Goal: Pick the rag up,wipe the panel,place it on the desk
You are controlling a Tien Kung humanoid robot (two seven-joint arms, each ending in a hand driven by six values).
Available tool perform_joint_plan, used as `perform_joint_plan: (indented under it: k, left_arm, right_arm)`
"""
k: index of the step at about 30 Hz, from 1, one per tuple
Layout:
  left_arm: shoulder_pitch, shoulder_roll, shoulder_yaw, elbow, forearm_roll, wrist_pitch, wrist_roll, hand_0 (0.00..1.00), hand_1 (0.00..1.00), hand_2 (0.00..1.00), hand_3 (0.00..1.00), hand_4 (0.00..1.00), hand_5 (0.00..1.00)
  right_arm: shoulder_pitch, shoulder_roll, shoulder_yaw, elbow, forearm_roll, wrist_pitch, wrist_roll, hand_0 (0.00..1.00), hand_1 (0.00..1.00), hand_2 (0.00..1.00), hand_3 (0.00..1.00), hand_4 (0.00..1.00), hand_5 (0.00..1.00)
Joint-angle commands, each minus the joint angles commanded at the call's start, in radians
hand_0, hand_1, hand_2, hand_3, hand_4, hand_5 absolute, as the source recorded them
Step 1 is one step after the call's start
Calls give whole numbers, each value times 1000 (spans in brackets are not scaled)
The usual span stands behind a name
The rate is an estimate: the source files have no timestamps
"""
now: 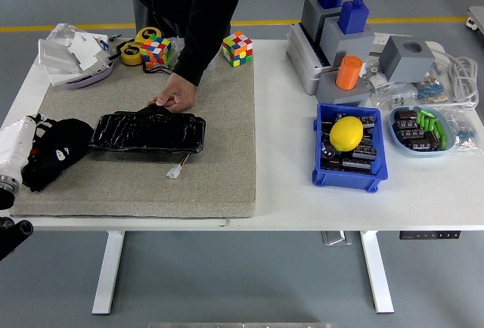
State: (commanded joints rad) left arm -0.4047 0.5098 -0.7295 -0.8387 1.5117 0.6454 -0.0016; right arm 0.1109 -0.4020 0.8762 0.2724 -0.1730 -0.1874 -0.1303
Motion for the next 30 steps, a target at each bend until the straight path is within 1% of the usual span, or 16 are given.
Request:
perform_joint_plan:
  k: [2, 3, 8, 9, 14, 15, 20, 21, 26, 27, 30]
  left_arm:
    - [0, 0, 0, -2, 3, 0, -2, 243, 373, 515, 574, 776, 53]
    - [0, 0, -1, -2, 5, 0, -3, 226, 348, 514, 579, 756, 29]
    - [0, 0, -2, -5, 11, 0, -4, 226, 348, 514, 579, 756, 29]
    - [0, 1, -1, -6, 13, 0, -3, 201, 240, 515, 628, 721, 2]
    - [5, 0, -5, -5, 17, 0, 0, 201, 240, 515, 628, 721, 2]
    - [5, 1, -5, -6, 17, 0, 1, 164, 199, 507, 614, 697, 2]
    - [4, 2, -7, -5, 13, 0, -6, 164, 199, 507, 614, 697, 2]
    - [3, 3, -6, -4, 14, 0, -6, 162, 135, 506, 620, 682, 2]
    - [2, 4, -6, -5, 15, 0, -8, 162, 135, 506, 620, 682, 2]
    - [2, 4, -6, -5, 16, 0, -8, 161, 90, 506, 622, 677, 2]
    - [1, 6, -7, -6, 17, 0, -9, 161, 90, 506, 622, 677, 2]
  right_arm:
    - [0, 0, -1, 0, -1, 0, 0, 748, 688, 699, 611, 983, 580]
    - [1, 0, -2, 0, 0, 0, -1, 748, 687, 699, 611, 982, 578]
    - [2, 0, -4, 0, 1, -1, 0, 748, 687, 699, 611, 982, 578]
    - [2, 1, -4, 0, 0, -1, 0, 747, 687, 699, 611, 981, 577]
    - [0, 1, -5, -1, 0, -1, 0, 747, 687, 699, 611, 981, 577]
    - [0, 1, -4, 0, 0, -1, 0, 747, 687, 699, 610, 980, 576]
    - [-1, 0, -3, -1, -1, -2, 0, 747, 687, 699, 610, 980, 576]
    - [-1, -1, -2, 0, -1, -3, 0, 747, 688, 699, 610, 980, 576]
    - [-2, -1, -5, -1, -2, -3, -1, 747, 688, 699, 610, 980, 576]
    - [-3, -1, -6, -1, -2, -3, 0, 747, 687, 699, 612, 980, 576]
    - [-2, -1, -10, -1, -1, -2, -1, 747, 687, 699, 612, 980, 576]
